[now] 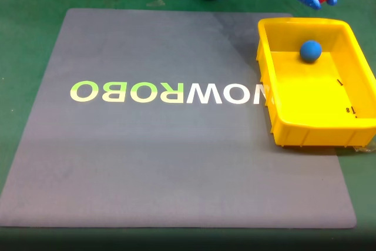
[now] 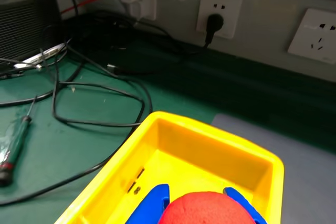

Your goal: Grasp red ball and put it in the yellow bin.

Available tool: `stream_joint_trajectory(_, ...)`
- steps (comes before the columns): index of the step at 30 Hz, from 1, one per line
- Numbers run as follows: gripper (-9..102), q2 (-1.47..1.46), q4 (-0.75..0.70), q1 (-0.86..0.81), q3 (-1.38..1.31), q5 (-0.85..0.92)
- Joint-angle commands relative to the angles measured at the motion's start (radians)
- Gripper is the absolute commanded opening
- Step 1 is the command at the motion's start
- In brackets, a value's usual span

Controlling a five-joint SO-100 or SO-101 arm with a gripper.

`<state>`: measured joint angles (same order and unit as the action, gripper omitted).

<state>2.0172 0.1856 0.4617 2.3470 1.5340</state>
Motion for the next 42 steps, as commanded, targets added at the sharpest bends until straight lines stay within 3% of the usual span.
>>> stream_joint_trajectory(1,0,0.074,0.009,0.023,0.017,0.008)
stream_joint_trajectory(3,1,0.078,0.009,0.023,0.021,0.005)
stream_joint_trajectory(9,31,0.072,0.012,0.014,0.02,0.021)
stream_joint_trajectory(17,37,0.061,0.014,-0.003,0.02,0.032)
stream_joint_trajectory(30,36,0.143,-0.031,-0.017,0.02,0.023)
stream_joint_trajectory(36,26,0.4,-0.356,-0.04,-0.003,-0.051)
stream_joint_trajectory(42,2,0.58,-0.676,-0.15,-0.002,-0.117)
